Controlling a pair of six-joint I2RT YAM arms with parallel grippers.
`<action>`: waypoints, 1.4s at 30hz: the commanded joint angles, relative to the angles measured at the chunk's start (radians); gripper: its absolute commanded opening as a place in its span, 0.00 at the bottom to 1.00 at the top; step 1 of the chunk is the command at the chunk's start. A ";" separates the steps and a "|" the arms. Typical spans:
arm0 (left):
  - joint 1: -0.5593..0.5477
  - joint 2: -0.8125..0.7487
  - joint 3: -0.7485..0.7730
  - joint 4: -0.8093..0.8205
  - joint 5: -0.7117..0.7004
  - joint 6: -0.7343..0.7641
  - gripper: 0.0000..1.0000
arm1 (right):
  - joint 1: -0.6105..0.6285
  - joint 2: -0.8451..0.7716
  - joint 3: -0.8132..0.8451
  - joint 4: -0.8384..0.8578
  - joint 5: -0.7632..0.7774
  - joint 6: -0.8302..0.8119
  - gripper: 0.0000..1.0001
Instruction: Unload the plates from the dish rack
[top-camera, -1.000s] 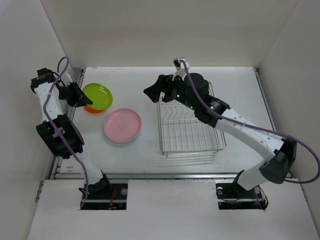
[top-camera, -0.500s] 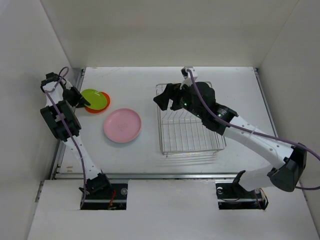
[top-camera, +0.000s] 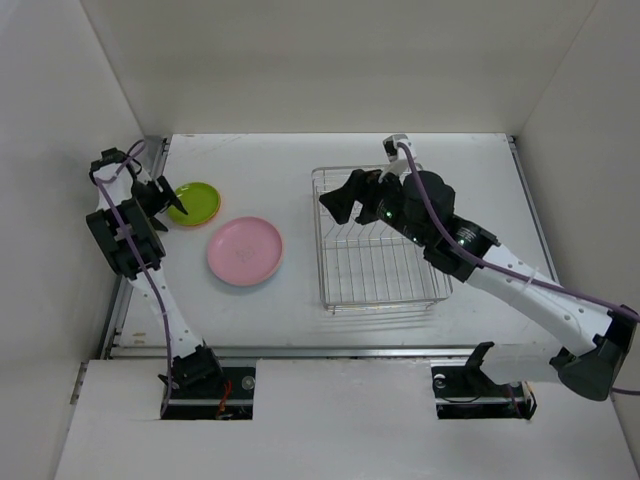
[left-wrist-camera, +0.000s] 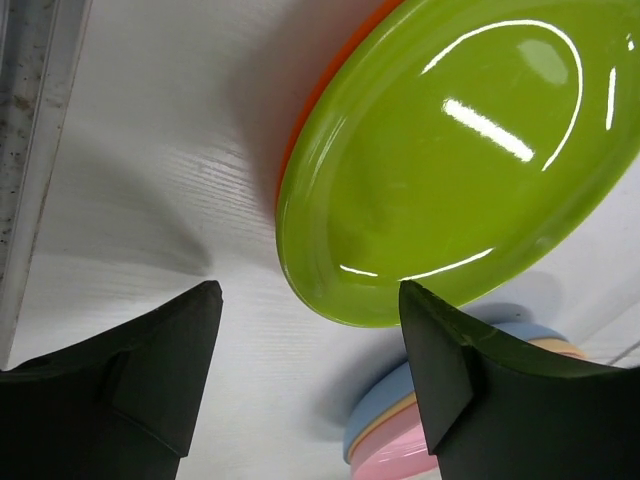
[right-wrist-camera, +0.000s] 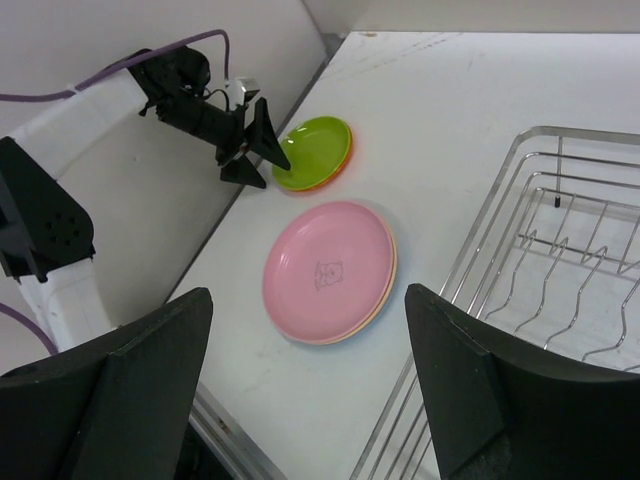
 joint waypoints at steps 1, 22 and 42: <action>-0.015 -0.080 0.005 -0.047 -0.066 0.071 0.69 | -0.001 -0.044 -0.020 0.024 0.019 -0.011 0.84; -0.024 -0.830 -0.243 -0.087 -0.834 -0.059 0.91 | -0.001 -0.493 0.020 -0.610 0.489 0.143 1.00; -0.024 -1.313 -0.610 -0.014 -0.775 -0.093 1.00 | -0.001 -0.756 0.042 -0.940 0.493 0.292 1.00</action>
